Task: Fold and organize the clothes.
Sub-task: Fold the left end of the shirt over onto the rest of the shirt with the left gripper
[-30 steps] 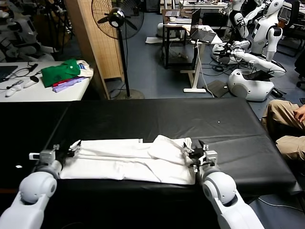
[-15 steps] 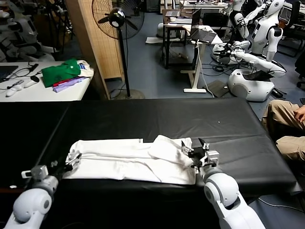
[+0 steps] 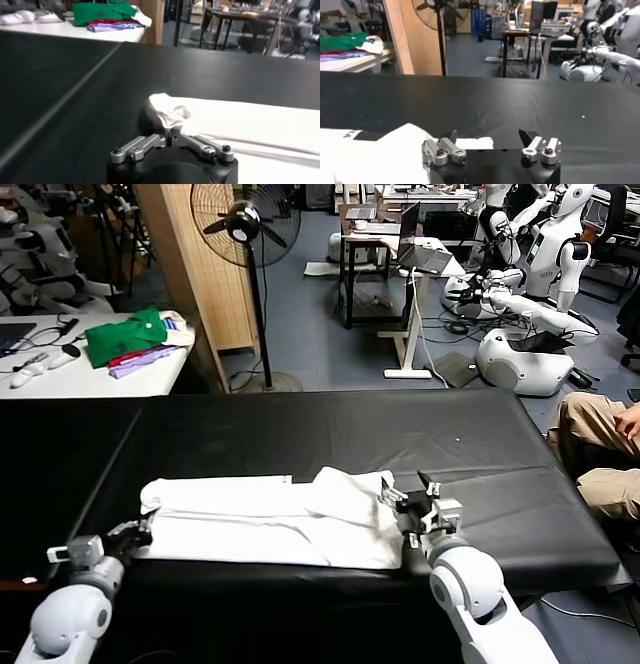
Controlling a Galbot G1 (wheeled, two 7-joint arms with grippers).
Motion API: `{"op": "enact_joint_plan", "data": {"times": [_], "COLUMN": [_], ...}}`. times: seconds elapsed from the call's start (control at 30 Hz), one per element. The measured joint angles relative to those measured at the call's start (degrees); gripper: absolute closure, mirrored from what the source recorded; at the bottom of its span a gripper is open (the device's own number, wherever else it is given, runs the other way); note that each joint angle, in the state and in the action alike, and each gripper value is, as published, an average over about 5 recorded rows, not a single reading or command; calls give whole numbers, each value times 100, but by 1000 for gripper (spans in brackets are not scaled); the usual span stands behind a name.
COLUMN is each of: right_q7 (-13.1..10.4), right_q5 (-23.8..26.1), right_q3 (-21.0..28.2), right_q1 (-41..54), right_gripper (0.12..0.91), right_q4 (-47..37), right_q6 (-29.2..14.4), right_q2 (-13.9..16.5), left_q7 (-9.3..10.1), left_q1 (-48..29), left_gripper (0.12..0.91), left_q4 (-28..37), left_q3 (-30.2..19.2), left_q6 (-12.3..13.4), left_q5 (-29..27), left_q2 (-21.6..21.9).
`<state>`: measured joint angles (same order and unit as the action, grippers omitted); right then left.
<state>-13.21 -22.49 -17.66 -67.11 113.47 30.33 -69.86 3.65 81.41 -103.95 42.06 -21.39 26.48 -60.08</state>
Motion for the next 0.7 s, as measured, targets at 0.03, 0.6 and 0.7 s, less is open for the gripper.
{"op": "enact_joint_plan", "data": {"times": [0.03,0.6,0.7], "right_q7": [-1,-45,-51], "right_q5": [-1,126,145], "right_q3": [-14,-150,-219], "right_q1": [-11,-328,-405], "right_gripper": [227,227,227], "right_q4": [25,268,272], "right_q6": [6,48,48], "right_q2": [1,-130,-145], "left_q7": [-1,381,722], "left_q1": [0,198,-31], "left_gripper": [873,876,876], "left_q4": [40,-1224,-1640], "left_q3": [30,-294,-803], "left_q6": [110,-303,-696], "left_q5": [-336,-608,466], "left_q2": [43,18,-312]}}
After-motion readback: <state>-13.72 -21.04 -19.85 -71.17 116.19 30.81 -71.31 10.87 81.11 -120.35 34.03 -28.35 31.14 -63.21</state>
